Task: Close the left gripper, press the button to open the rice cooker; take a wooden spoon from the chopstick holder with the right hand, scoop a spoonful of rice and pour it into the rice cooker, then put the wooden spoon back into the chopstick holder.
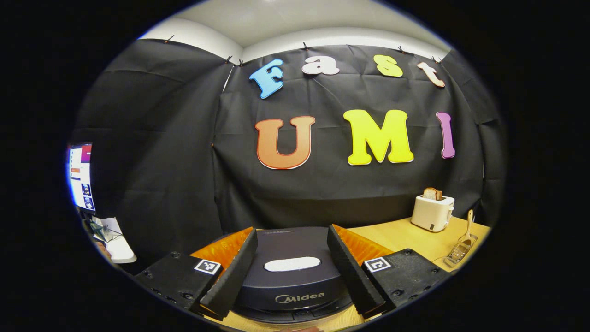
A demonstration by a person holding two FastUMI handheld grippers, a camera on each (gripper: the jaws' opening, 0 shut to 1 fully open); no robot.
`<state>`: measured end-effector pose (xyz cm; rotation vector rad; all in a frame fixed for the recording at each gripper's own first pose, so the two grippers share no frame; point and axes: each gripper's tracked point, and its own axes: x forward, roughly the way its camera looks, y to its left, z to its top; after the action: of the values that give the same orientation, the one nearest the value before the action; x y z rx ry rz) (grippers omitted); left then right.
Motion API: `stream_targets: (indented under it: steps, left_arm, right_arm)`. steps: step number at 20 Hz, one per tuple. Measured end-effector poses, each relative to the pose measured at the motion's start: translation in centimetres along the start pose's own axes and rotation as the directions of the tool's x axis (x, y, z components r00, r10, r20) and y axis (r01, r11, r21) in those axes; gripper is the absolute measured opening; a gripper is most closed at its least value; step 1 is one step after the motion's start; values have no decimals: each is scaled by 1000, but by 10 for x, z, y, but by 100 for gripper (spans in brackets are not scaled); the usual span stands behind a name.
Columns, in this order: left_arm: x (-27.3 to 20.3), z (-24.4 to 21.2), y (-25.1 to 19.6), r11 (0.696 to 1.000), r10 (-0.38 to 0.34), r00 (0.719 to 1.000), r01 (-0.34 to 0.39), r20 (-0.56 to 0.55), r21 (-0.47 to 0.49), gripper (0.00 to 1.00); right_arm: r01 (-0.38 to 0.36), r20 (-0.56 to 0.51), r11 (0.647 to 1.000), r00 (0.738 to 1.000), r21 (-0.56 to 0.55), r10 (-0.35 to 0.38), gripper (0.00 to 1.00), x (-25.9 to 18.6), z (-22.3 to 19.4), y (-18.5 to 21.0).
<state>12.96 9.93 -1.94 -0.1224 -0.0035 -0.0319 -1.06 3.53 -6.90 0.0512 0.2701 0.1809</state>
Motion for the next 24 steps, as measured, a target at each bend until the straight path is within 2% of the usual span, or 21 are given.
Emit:
stream_targets:
  steps: [3,4,5,7,8,9,14,20,24]
  left_arm:
    - [-3,-17,-1,1000,-7,1000,7,-26,0,97]
    - [-3,-25,-2,1000,-3,999,3,-42,-1,96]
    - [-4,-31,-3,1000,0,999,0,-53,2,96]
    - [-6,-40,-3,1000,5,997,-5,-73,3,97]
    - [-7,-44,-4,1000,7,997,-7,-81,7,97]
    - [-8,-45,-4,1000,13,997,-12,-75,13,97]
    - [-10,-45,-4,998,54,995,-53,-78,15,96]
    - [-22,-47,-7,992,128,983,-125,-131,33,94]
    - [-31,-45,-9,990,144,976,-141,-163,27,91]
  right_arm:
    - [10,4,1000,1000,-6,-10,96,-4,0,-2]
    - [11,8,1000,1000,-11,-11,100,-5,1,-3]
    - [15,15,1000,1000,-16,-15,96,-7,3,-4]
    - [29,32,999,999,-24,-28,96,-8,7,-6]
    - [36,36,999,999,-29,-35,100,-10,7,-7]
    - [44,40,999,998,-30,-43,96,-13,7,-8]
    - [62,74,996,996,-60,-57,96,-19,12,-9]
    - [74,72,994,995,-76,-69,96,-22,10,-10]
    - [71,69,993,995,-89,-65,96,-25,9,-8]
